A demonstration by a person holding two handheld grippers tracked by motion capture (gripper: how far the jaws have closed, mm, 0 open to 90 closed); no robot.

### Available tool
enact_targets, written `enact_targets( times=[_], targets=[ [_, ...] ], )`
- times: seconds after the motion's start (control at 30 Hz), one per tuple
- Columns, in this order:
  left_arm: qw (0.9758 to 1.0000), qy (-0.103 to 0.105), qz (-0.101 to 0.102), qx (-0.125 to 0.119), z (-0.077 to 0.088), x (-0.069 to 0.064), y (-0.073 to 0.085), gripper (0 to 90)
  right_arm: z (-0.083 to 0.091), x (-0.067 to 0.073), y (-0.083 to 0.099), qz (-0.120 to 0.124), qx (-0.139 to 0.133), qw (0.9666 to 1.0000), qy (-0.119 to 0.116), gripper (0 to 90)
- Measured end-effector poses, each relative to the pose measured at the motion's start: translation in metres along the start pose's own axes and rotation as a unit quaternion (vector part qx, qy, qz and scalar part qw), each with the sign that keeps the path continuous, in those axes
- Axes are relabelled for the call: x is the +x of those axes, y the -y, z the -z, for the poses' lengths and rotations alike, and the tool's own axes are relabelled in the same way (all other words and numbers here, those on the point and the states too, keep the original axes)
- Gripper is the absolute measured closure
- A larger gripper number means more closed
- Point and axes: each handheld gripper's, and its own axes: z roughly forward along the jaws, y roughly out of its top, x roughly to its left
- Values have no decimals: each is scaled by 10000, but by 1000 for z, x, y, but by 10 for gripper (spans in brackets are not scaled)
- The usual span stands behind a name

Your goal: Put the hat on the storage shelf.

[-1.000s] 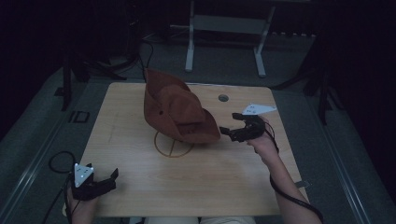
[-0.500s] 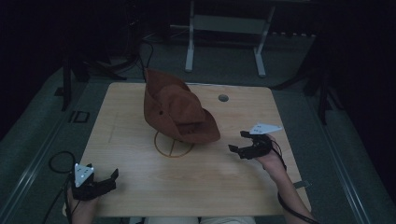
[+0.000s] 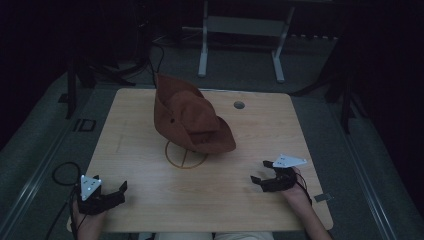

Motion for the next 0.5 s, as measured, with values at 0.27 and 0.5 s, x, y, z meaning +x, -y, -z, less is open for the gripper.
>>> enact_targets(
  times=[0.27,0.5],
  targets=[
    [10000,1,-38,-11,1,0,0,20,13,9,17,114,70,9999,90,148],
    [10000,23,-65,4,0,-1,1,20,27,20,26,383,182,9988,240,147]
  ],
)
